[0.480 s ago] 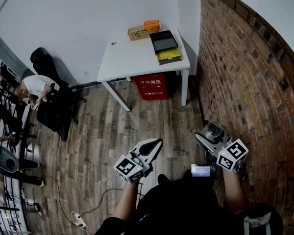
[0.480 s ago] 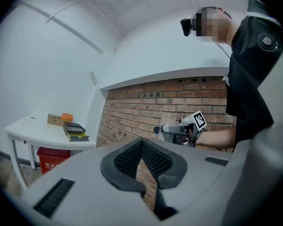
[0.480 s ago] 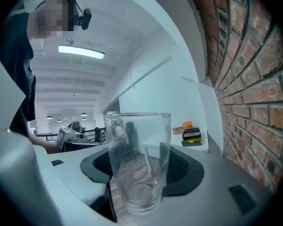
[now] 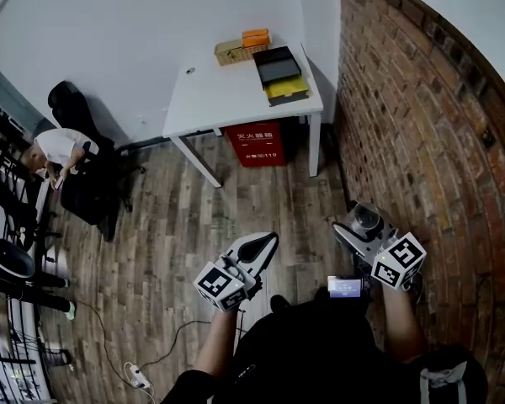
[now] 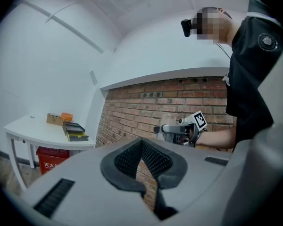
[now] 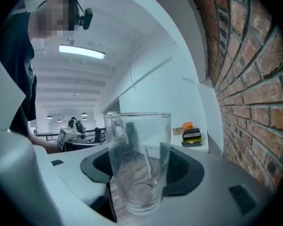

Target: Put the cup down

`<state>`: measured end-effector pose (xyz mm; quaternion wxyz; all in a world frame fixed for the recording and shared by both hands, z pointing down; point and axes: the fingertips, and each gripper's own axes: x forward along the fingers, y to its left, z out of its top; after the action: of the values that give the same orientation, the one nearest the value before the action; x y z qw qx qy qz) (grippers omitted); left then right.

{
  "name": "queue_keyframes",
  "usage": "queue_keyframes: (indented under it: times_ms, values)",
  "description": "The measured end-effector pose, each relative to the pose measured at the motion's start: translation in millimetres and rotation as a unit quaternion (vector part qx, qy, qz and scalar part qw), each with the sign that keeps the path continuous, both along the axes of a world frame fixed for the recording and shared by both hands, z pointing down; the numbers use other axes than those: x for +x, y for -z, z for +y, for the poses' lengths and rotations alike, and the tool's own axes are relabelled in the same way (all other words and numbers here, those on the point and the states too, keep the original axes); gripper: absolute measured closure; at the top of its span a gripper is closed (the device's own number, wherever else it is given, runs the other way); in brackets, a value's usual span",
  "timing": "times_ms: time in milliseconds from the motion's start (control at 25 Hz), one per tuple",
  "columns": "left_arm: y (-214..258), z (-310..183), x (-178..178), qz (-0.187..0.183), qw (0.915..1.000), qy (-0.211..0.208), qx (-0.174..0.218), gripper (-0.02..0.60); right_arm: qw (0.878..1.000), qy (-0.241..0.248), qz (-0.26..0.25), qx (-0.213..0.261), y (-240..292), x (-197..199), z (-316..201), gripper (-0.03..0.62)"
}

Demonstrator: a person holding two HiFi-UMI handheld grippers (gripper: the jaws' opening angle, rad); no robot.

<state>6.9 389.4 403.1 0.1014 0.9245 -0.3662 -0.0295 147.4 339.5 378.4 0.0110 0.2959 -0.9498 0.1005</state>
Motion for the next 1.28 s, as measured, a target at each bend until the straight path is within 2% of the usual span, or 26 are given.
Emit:
queue_keyframes:
  times_ms: [880, 1120, 1280]
  values:
    - [-10.3, -8.8, 7.1, -0.004, 0.9999, 0.002, -0.012, 0.573, 1.000, 0.010, -0.017, -0.006, -3.3, 5.9, -8.5, 0.312]
    - [-9.3, -19.3, 21.7, 0.002, 0.9998, 0.015, -0.014, 0.572, 1.000, 0.014, -0.023, -0.011, -4.4, 19.9, -16.0, 0.312]
    - [-12.1, -30.8, 29.8, 0.011, 0.9992, 0.038, -0.009, 0.573, 1.000, 0.017, -0.022, -0.010, -8.4, 30.9, -26.9, 0.312]
